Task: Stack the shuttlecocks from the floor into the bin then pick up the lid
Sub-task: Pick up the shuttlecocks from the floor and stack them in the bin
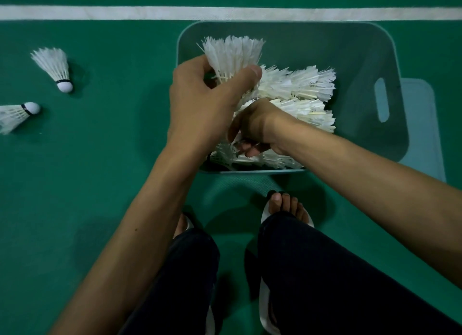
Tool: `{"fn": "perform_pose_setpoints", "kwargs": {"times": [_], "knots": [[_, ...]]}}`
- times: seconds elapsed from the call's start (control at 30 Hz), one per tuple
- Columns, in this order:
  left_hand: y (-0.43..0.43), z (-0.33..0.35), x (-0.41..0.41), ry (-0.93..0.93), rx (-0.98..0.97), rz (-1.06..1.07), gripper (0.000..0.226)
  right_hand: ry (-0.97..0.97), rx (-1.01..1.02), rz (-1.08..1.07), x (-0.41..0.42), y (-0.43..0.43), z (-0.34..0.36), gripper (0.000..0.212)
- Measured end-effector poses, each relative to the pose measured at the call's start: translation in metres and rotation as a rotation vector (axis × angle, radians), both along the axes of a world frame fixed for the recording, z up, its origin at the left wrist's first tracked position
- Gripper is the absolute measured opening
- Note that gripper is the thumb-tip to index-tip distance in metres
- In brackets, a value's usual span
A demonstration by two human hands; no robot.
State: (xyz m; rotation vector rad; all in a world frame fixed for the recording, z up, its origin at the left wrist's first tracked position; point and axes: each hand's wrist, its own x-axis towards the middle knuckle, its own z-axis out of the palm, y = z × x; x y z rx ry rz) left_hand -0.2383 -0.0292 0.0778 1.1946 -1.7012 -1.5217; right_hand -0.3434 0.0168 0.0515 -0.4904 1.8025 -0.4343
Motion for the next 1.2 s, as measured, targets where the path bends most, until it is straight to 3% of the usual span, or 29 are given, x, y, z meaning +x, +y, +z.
{"fn": "perform_pose_setpoints", "kwargs": {"times": [0.13, 0.3, 0.4, 0.47, 0.57, 0.63, 0.77, 0.97, 1.03, 1.13, 1.2], "knots": [[-0.003, 0.001, 0.001, 0.021, 0.007, 0.014, 0.031, -0.055, -0.064, -0.08, -0.021, 0.012, 0.014, 0.038], [-0.001, 0.006, 0.0, 0.015, 0.065, -0.017, 0.022, 0.096, -0.238, -0.188, -0.06, 0.032, 0.045, 0.018], [-0.002, 0.006, 0.0, -0.035, 0.115, -0.093, 0.018, 0.282, -0.547, -0.056, -0.067, 0.034, 0.055, 0.034], [-0.002, 0.005, -0.001, -0.076, 0.154, -0.16, 0.03, 0.282, -0.643, 0.096, -0.067, 0.032, 0.056, 0.041], [-0.001, 0.002, -0.002, -0.113, 0.202, -0.206, 0.035, 0.263, -0.588, 0.27, -0.064, 0.03, 0.052, 0.022], [0.001, 0.001, -0.001, -0.151, 0.237, -0.193, 0.042, 0.222, -0.54, 0.262, -0.064, 0.031, 0.047, 0.017], [0.001, 0.002, -0.001, -0.18, 0.341, -0.179, 0.043, 0.14, -0.49, 0.163, -0.063, 0.04, 0.042, 0.038], [-0.005, 0.002, -0.004, -0.115, 0.43, -0.13, 0.044, 0.176, -0.599, 0.246, -0.062, 0.052, 0.05, 0.063], [-0.005, 0.0, -0.003, -0.107, 0.426, -0.125, 0.041, 0.284, -0.602, 0.292, -0.057, 0.05, 0.047, 0.056], [-0.003, 0.002, -0.003, -0.036, 0.447, -0.101, 0.018, 0.501, -0.576, 0.316, -0.051, 0.045, 0.037, 0.031], [-0.004, 0.006, -0.002, -0.028, 0.436, -0.076, 0.023, 0.528, -0.557, 0.302, -0.051, 0.043, 0.035, 0.022]]}}
